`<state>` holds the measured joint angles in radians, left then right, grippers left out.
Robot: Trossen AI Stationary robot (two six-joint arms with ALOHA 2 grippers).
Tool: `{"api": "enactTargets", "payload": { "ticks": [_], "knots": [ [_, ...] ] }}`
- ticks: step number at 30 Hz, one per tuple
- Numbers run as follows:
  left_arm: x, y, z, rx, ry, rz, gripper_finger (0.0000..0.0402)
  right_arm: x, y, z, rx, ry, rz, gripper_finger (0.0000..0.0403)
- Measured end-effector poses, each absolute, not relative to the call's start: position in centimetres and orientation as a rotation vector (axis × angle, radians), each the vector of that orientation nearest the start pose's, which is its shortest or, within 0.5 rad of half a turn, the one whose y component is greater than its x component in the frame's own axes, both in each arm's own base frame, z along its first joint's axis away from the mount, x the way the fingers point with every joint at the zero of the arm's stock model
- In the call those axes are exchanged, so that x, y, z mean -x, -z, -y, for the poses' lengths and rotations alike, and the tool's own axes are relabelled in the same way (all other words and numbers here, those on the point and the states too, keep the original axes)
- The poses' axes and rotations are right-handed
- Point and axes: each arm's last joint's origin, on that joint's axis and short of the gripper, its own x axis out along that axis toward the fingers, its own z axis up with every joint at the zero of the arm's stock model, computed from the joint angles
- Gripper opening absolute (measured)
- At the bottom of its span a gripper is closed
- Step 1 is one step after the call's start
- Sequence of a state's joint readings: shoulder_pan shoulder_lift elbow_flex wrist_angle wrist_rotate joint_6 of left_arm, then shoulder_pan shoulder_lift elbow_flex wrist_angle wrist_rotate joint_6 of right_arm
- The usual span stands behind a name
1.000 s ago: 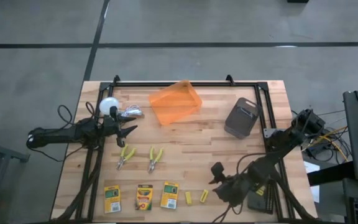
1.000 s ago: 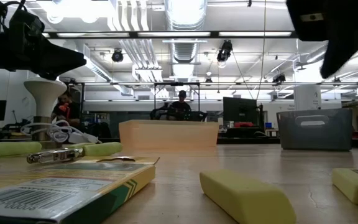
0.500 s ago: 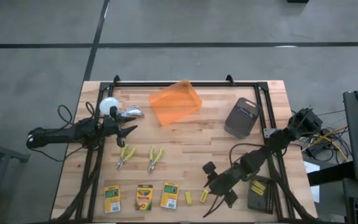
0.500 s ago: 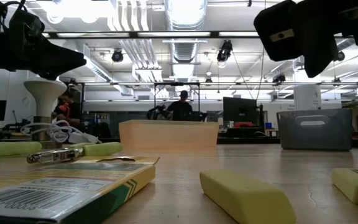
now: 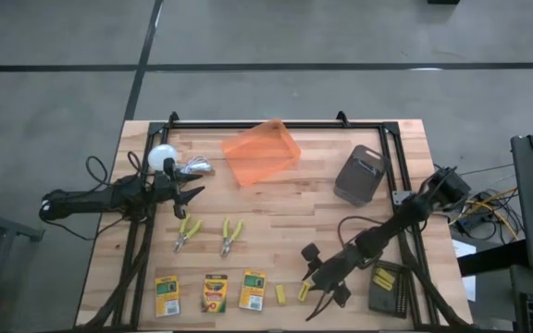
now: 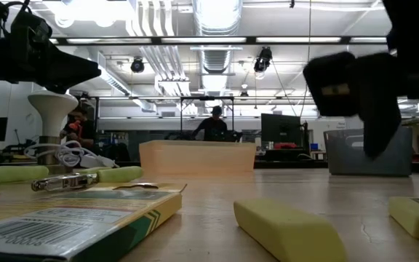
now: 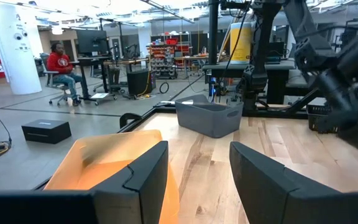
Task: Pick & Place School Supplies
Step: Put the yellow eraser into the black basket
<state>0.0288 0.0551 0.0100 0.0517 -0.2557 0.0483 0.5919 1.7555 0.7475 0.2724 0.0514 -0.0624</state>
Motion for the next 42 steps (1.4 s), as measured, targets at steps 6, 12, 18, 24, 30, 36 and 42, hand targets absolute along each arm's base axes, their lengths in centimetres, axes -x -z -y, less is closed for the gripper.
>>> {"api": "enactTargets", "payload": {
  "ticks": [6,12,18,24,30,36,42],
  "knots": [
    [-9.9,-16.8,-1.0,-0.047,-0.284,0.000,0.0179,-27.8,-10.8,-18.4,0.304,-0.537,-0.720,0.0150],
    [-9.9,-16.8,-1.0,-0.047,-0.284,0.000,0.0179,-27.9,-10.4,-18.6,0.300,-0.542,-0.732,0.0145],
    [-9.9,-16.8,-1.0,-0.047,-0.285,0.000,0.0179,-27.8,-10.3,-18.6,0.250,-0.589,-0.757,0.0136],
    [-9.9,-16.8,-1.0,-0.047,-0.284,0.000,0.0179,-27.6,-10.1,-18.6,0.278,-0.615,-0.772,0.0137],
    [-9.9,-16.8,-1.0,-0.047,-0.284,0.000,0.0179,-27.6,-10.0,-18.6,0.282,-0.620,-0.771,0.0138],
    [-9.9,-16.8,-1.0,-0.047,-0.284,0.000,0.0179,-27.6,-10.0,-18.6,0.283,-0.620,-0.770,0.0125],
    [-9.9,-16.8,-1.0,-0.047,-0.284,0.000,0.0179,-27.6,-10.0,-18.6,0.282,-0.619,-0.769,0.0101]
  ]
}}
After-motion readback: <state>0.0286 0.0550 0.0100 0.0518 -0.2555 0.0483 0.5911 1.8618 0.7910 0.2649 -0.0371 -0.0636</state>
